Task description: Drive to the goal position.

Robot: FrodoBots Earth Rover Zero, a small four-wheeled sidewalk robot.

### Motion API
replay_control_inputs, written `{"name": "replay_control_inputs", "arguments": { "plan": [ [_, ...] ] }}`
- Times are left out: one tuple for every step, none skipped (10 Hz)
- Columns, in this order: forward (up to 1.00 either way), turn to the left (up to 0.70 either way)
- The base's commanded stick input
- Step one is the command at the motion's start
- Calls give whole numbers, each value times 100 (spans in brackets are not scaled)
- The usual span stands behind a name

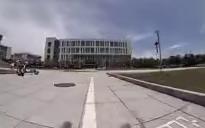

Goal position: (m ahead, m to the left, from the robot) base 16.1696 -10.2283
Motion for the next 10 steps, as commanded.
{"name": "replay_control_inputs", "arguments": {
  "plan": [
    [70,0],
    [70,0],
    [70,0],
    [70,0],
    [70,0],
    [70,0],
    [70,0],
    [70,0],
    [70,0],
    [70,0]
  ]
}}
